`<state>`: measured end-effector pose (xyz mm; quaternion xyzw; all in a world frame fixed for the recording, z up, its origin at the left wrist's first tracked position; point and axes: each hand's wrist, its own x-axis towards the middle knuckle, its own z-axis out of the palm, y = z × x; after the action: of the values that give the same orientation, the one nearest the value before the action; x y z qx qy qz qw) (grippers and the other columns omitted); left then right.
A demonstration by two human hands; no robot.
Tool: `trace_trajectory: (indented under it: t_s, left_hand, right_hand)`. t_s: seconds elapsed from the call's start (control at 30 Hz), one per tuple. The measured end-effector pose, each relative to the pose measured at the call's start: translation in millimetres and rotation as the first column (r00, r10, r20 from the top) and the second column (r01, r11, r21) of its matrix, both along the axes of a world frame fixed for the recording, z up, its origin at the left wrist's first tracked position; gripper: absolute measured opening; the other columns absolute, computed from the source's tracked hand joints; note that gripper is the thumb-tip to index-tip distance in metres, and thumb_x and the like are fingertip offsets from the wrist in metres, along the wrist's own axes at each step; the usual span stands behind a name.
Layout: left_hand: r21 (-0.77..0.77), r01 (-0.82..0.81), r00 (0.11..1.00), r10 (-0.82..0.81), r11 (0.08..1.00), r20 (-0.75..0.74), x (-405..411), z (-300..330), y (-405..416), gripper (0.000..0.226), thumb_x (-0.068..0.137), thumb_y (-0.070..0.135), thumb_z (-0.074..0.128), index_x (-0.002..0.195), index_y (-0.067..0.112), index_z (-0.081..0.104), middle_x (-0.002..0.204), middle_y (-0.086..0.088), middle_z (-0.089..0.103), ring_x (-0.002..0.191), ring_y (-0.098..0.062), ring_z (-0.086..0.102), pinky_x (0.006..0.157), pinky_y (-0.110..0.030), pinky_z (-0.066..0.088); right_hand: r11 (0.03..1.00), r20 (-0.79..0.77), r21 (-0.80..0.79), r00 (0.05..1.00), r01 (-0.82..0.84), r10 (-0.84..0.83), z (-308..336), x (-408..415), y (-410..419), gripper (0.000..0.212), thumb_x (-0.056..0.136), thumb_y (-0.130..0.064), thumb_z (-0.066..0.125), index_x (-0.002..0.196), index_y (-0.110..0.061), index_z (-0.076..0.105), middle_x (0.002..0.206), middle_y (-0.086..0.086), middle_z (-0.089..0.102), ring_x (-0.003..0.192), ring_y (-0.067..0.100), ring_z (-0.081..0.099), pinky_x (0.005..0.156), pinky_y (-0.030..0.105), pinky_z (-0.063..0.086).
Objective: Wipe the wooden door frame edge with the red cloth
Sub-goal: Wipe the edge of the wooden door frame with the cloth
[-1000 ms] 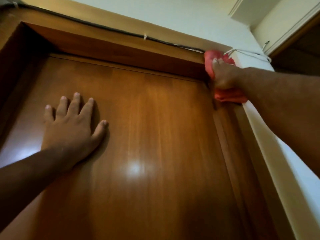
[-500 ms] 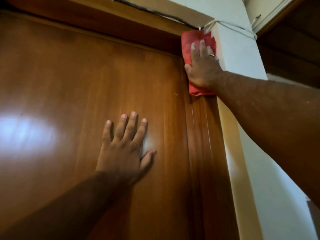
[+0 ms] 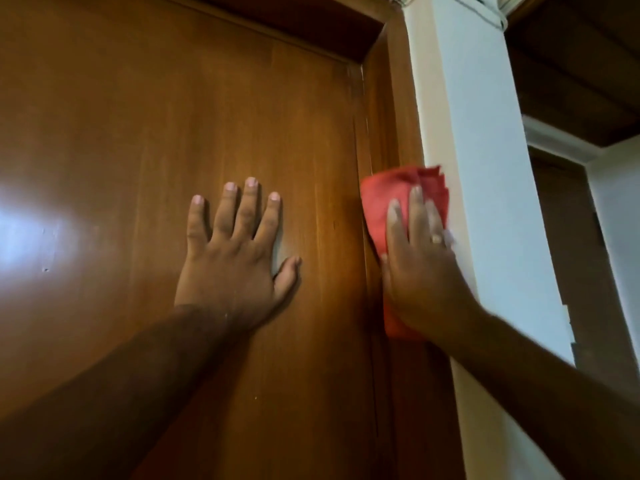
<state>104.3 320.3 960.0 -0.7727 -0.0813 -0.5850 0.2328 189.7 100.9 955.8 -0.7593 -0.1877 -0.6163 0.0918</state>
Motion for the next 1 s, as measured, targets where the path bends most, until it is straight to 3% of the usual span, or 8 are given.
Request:
trace_trajectory:
  t_s: [0.2,0.3,0.4,0.53,0.6,0.67,0.77,1.0]
  left_hand:
    - [0.032,0.061,0.998,-0.061,0.998,0.016,1.4,-0.9,5.1,0.082,0.094,0.066,0.013,0.158,0.015,0.010,0.166,-0.018,0.009,0.153,-0.035,0.006,0.120,-0.062,0.005]
    - [0.033,0.067,0.998,-0.068,0.997,0.019,-0.7,1.2,6.1,0.082,0.094,0.065,0.013,0.158,0.015,0.009,0.167,-0.018,0.008,0.153,-0.036,0.005,0.120,-0.062,0.006]
    - [0.043,0.055,0.998,-0.055,0.998,0.003,-1.0,3.8,8.8,0.082,0.094,0.065,0.011,0.158,0.014,0.005,0.167,-0.019,0.004,0.153,-0.038,0.003,0.119,-0.063,0.005]
    - [0.057,0.071,0.998,-0.070,0.996,-0.004,-0.3,5.5,10.8,0.083,0.094,0.065,0.012,0.158,0.012,0.006,0.166,-0.021,0.004,0.152,-0.040,0.004,0.118,-0.065,0.004]
    - [0.065,0.080,0.997,-0.080,0.995,0.007,0.4,6.4,10.3,0.083,0.094,0.065,0.013,0.157,0.012,0.008,0.166,-0.022,0.006,0.152,-0.041,0.005,0.118,-0.066,0.005]
    - [0.070,0.084,0.996,-0.085,0.994,0.017,0.6,7.3,10.1,0.082,0.095,0.064,0.013,0.157,0.011,0.008,0.165,-0.022,0.007,0.152,-0.041,0.005,0.118,-0.066,0.006]
    - [0.059,0.100,0.994,-0.102,0.993,0.026,0.5,8.3,11.5,0.081,0.096,0.064,0.015,0.157,0.011,0.008,0.165,-0.022,0.007,0.152,-0.040,0.004,0.118,-0.066,0.005]
    - [0.023,0.279,0.957,-0.276,0.960,-0.085,-5.4,-73.2,-5.0,0.080,0.092,0.053,0.038,0.153,0.006,0.019,0.163,-0.024,0.018,0.149,-0.044,0.015,0.118,-0.063,0.009]
  right_hand:
    - [0.994,-0.074,0.086,0.994,-0.070,0.077,136.7,-15.9,3.9,0.075,0.097,-0.014,0.047,0.154,-0.016,-0.003,0.162,0.014,-0.014,0.147,0.038,-0.004,0.116,0.055,0.011]
    - [0.993,-0.051,0.102,0.996,-0.066,0.071,144.4,-18.8,9.5,0.073,0.098,-0.013,0.046,0.154,-0.014,-0.001,0.162,0.015,-0.012,0.148,0.037,-0.003,0.117,0.054,0.013]
    - [0.995,0.036,0.090,0.999,-0.042,0.039,75.9,-11.2,10.5,0.069,0.097,-0.017,0.045,0.154,-0.014,0.005,0.162,0.016,-0.006,0.148,0.036,0.000,0.116,0.057,0.016]
    - [0.996,0.096,0.022,0.992,-0.082,0.079,-109.6,-0.4,3.2,0.062,0.095,-0.013,0.036,0.152,-0.006,0.013,0.161,0.021,0.002,0.148,0.038,0.008,0.110,0.063,0.026]
    - [1.000,-0.016,-0.012,1.000,0.005,-0.005,-205.3,-1.0,-0.2,0.065,0.092,-0.013,0.036,0.152,-0.003,0.013,0.159,0.027,0.003,0.145,0.045,0.013,0.106,0.064,0.030]
    - [0.995,-0.288,-0.054,0.952,0.088,-0.100,-274.5,-4.9,-1.2,0.065,0.091,-0.026,0.040,0.147,0.001,0.022,0.153,0.035,0.011,0.136,0.050,0.030,0.098,0.063,0.040]
    - [0.987,-0.482,-0.108,0.862,0.118,-0.156,-309.4,-17.3,-3.1,0.064,0.087,-0.037,0.054,0.133,0.005,0.037,0.139,0.038,0.029,0.118,0.053,0.052,0.081,0.058,0.055]
    - [0.983,-0.517,-0.182,0.853,-0.030,-0.070,-284.1,-61.6,-36.0,0.054,0.096,-0.024,0.040,0.147,-0.007,0.030,0.156,0.023,0.018,0.129,0.044,0.045,0.091,0.053,0.050]
